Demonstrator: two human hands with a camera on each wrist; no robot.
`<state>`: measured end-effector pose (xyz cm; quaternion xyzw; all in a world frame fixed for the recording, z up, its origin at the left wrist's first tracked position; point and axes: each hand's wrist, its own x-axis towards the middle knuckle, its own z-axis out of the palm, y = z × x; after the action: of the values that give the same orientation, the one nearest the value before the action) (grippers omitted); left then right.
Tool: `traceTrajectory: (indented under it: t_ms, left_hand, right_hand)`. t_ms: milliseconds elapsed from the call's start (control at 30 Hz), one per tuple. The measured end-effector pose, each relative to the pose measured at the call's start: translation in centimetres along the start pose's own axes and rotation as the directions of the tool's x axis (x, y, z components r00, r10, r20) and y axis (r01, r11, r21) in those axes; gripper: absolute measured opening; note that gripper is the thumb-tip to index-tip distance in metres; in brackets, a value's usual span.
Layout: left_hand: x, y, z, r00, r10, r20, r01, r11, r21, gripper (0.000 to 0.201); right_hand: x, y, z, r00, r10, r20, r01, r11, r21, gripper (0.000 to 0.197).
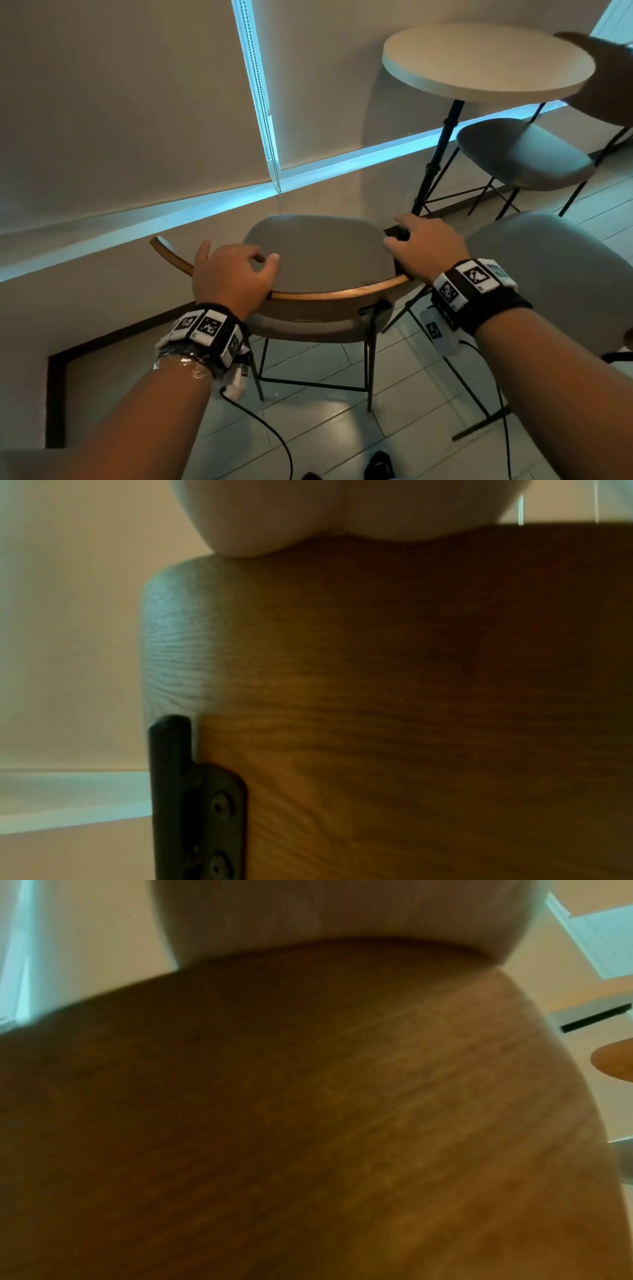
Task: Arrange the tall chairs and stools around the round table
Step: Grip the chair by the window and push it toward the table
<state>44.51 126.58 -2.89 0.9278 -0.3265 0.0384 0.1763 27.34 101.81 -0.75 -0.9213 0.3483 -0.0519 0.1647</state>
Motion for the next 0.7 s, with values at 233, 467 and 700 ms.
traceTrajectory:
  t_ms: [233,467,700]
  left_hand:
    - [3.0,-2.1,-0.5,0.987,0.124,-0.099,-0.135,0.983,-0.124,0.035]
    - [9.0,-5.2,0.0,0.958,0.261,-0.122,-0.282,0.935,-0.213,0.032]
    - [14.8,-8.1,0.4,0.92,0.392,-0.001,-0.389,0.913,-0.125,0.033]
  right_hand:
    - [-0.4,-1.7,1.1,0.991,0.027,0.13,-0.006,0.988,-0.154,0.074]
    - [-1.6,-5.6,2.1,0.977,0.168,0.13,-0.152,0.98,-0.129,0.077]
    - [-2.2,-10.7,4.1,0.976,0.218,0.003,-0.216,0.971,-0.098,0.067]
